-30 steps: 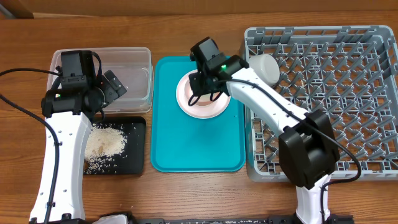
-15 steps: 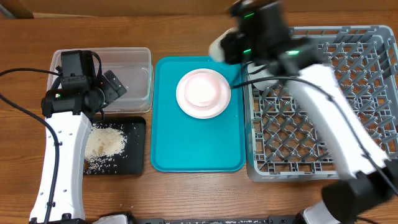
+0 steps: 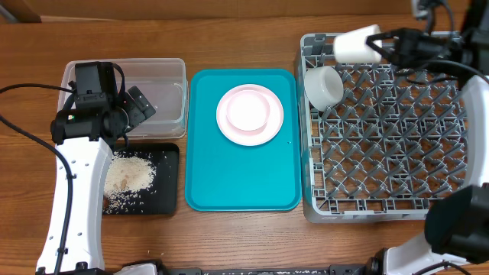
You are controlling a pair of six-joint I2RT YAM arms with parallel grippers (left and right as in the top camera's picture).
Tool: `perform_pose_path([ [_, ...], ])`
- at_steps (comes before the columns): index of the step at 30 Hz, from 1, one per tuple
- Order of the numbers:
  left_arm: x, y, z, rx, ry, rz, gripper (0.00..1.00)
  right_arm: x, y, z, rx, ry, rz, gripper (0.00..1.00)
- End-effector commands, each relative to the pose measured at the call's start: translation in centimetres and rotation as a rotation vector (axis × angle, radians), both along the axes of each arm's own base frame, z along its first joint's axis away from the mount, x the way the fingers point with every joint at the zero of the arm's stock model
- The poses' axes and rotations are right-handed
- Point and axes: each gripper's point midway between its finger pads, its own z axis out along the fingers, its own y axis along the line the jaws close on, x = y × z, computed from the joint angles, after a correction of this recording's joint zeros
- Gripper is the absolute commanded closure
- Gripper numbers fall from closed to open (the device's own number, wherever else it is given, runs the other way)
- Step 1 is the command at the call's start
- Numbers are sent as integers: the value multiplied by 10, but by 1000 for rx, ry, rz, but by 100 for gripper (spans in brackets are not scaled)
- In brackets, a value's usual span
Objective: Sort waste into correct bins and load items into the dishwasher
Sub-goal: 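Carry the white cup to the rack's back row and release it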
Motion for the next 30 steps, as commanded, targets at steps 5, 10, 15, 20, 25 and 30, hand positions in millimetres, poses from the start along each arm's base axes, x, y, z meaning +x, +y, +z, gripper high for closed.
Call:
perform_pose_path([
  [5, 3, 0, 7, -8, -26, 11, 0, -1, -25, -58, 186, 36, 78, 96],
  [10, 3, 0, 7, -8, -26, 11, 0, 3, -30, -90, 287, 61, 108, 96],
  [15, 3, 0, 7, -8, -26, 11, 0, 9, -32, -119, 320, 118, 103, 96],
  [20, 3, 0, 7, -8, -26, 11, 0, 12, -36, -137, 276, 158, 78, 96],
  [25, 3, 0, 7, -8, -26, 11, 0, 11, -40, -152, 209, 208, 46, 96],
  [30, 3, 0, 7, -8, -26, 11, 0, 10, -41, -154, 203, 223, 42, 96],
])
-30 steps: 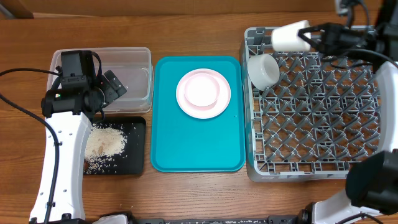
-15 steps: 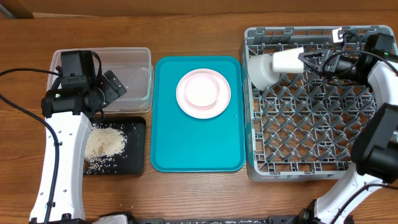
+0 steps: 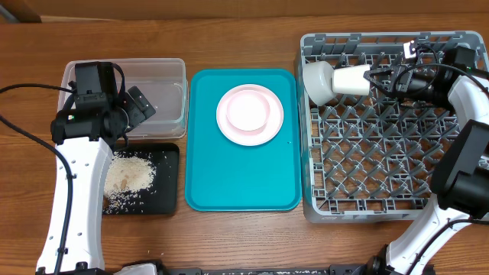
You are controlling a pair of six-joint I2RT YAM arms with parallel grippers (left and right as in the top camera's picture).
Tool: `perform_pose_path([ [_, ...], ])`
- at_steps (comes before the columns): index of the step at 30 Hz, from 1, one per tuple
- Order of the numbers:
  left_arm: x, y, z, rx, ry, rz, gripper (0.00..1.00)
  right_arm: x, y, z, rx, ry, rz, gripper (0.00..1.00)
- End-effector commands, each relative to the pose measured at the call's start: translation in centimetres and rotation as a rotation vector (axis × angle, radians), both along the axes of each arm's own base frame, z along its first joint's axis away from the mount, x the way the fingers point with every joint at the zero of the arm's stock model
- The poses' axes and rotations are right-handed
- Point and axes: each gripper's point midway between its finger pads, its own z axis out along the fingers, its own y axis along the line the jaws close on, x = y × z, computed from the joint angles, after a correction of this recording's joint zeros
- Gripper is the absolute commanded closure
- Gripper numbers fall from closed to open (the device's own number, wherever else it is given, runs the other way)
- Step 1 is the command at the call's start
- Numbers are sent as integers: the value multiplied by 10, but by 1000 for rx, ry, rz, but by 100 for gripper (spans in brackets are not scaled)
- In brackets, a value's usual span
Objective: Sort waste into correct bins and load items into the dishwasher
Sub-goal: 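Carry the white cup to the rack's back row and release it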
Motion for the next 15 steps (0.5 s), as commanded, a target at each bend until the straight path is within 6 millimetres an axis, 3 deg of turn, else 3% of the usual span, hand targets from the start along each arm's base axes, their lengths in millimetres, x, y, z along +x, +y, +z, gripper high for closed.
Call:
perform_pose_path([
  [1, 3, 0, 7, -8, -26, 11, 0, 0, -4, -11, -51, 15, -10, 96],
  [15, 3, 0, 7, -8, -26, 11, 0, -1, -15, -33, -171, 77, -38, 95],
])
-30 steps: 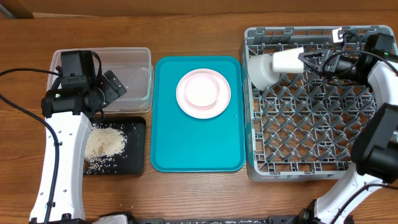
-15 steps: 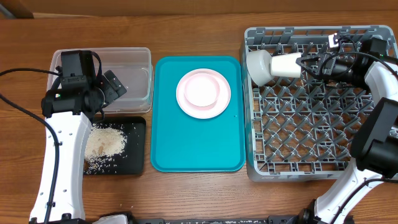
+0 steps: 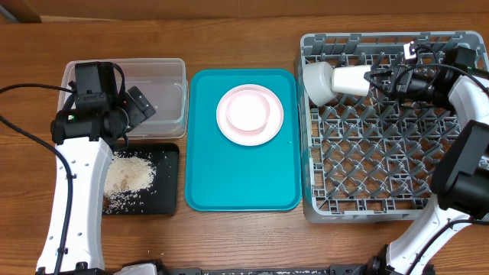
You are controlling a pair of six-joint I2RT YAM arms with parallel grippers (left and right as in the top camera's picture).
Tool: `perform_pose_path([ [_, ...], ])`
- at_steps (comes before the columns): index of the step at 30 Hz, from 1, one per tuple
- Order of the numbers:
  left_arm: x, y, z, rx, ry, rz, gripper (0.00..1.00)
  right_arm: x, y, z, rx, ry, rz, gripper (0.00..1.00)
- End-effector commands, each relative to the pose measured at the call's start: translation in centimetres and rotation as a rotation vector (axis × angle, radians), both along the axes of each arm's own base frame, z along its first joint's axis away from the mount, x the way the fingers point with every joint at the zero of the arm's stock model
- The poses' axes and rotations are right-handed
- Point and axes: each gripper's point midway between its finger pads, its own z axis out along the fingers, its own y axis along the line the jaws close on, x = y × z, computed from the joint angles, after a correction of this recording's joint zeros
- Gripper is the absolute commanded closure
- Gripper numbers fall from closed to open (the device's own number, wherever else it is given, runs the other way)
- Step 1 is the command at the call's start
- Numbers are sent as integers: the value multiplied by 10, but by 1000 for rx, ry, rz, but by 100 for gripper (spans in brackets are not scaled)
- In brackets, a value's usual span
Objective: Sort waste into correct bins and load items into the dishwasher
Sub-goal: 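Carry the white cup to the rack's back row and release it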
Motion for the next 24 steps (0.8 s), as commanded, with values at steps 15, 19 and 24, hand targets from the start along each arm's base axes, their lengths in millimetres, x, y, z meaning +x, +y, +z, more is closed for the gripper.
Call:
perform_pose_path([
  [15, 3, 0, 7, -8, -26, 11, 0, -12, -49, -52, -261, 172, -108, 83],
  [19, 3, 0, 7, -8, -26, 11, 0, -16, -55, -58, -310, 214, -115, 60],
  [24, 3, 0, 7, -8, -26, 11, 0, -15, -57, -42, -323, 224, -121, 48],
])
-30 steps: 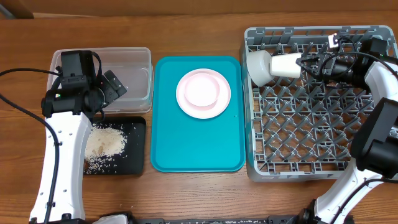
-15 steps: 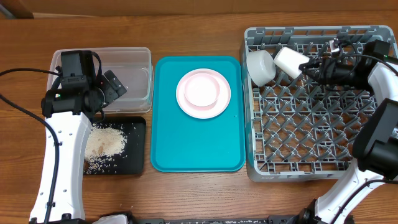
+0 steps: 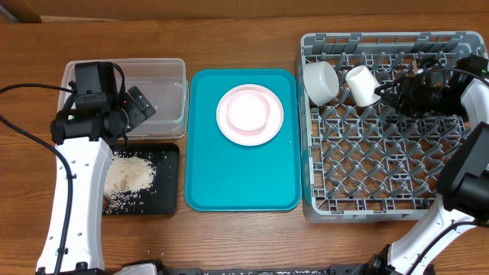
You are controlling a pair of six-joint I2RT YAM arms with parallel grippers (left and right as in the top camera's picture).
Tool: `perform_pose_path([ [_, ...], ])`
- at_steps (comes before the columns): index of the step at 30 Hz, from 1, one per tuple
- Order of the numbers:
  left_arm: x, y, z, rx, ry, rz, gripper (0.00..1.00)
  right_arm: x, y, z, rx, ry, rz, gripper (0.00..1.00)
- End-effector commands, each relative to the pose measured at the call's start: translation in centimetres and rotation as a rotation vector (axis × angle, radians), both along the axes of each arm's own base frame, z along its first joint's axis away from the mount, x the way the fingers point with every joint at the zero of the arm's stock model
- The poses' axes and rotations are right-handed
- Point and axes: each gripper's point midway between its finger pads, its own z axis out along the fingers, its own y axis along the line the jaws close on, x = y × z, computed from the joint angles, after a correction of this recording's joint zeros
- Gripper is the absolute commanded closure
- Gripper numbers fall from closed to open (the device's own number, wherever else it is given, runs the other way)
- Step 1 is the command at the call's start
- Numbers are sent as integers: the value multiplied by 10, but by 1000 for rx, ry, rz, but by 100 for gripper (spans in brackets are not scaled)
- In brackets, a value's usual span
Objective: Sort waste into correct bins and load items into the dishwasher
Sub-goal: 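Carry the white cup to the rack's back row and release it, then move the right gripper back to the pink plate on the teal tray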
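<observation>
My right gripper (image 3: 382, 89) is over the back left part of the grey dish rack (image 3: 382, 191), shut on a small white cup (image 3: 361, 84) that sits tilted among the pegs. To the left of that cup a second white cup (image 3: 321, 80) rests on its side in the rack's back left corner, a small gap between the two. A pink plate (image 3: 250, 114) lies on the teal tray (image 3: 243, 179). My left gripper (image 3: 137, 107) hangs open over the clear plastic container (image 3: 164, 95) with nothing in it.
A black tray (image 3: 164, 195) holding spilled rice (image 3: 128, 174) lies at the front left, under the left arm. The rack's upright pegs surround the cups. Bare wooden table shows along the back and front edges.
My right gripper has shifted right with the small cup. The cup lay level with its end against the other cup; now it is tilted more upright and apart from it. The left arm has not moved.
My right gripper first held the small cup above the rack's back edge, with the other cup in the rack's corner. Then the held cup lay low in the rack, touching the corner cup, and stayed there. Now it stands tilted a little to the right.
</observation>
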Motion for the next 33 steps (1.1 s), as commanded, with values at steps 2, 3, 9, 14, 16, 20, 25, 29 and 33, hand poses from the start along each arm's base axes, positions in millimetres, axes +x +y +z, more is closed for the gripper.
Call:
perform_pose_path([
  [2, 3, 0, 7, -8, -25, 11, 0, 6, -17, 14, -112, 16, -26, 47],
  [3, 3, 0, 7, -8, -25, 11, 0, 6, -21, 17, -140, 25, -38, 47],
  [9, 3, 0, 7, -8, -25, 11, 0, 2, -40, 49, -339, 52, -132, 46],
  [14, 3, 0, 7, -8, -25, 11, 0, 1, -16, 78, -423, -8, -102, 51],
  [16, 3, 0, 7, -8, -25, 11, 0, 2, 2, 84, -438, -32, -64, 57],
  [20, 3, 0, 7, -8, -25, 11, 0, 3, 62, 82, -490, -52, 74, 65],
  [25, 3, 0, 7, -8, -25, 11, 0, -6, 132, 79, -523, -85, 236, 65],
  [29, 3, 0, 7, -8, -25, 11, 0, -17, 182, 75, -560, -79, 289, 65],
  [33, 3, 0, 7, -8, -25, 11, 0, -27, 227, 73, -609, -100, 328, 65],
])
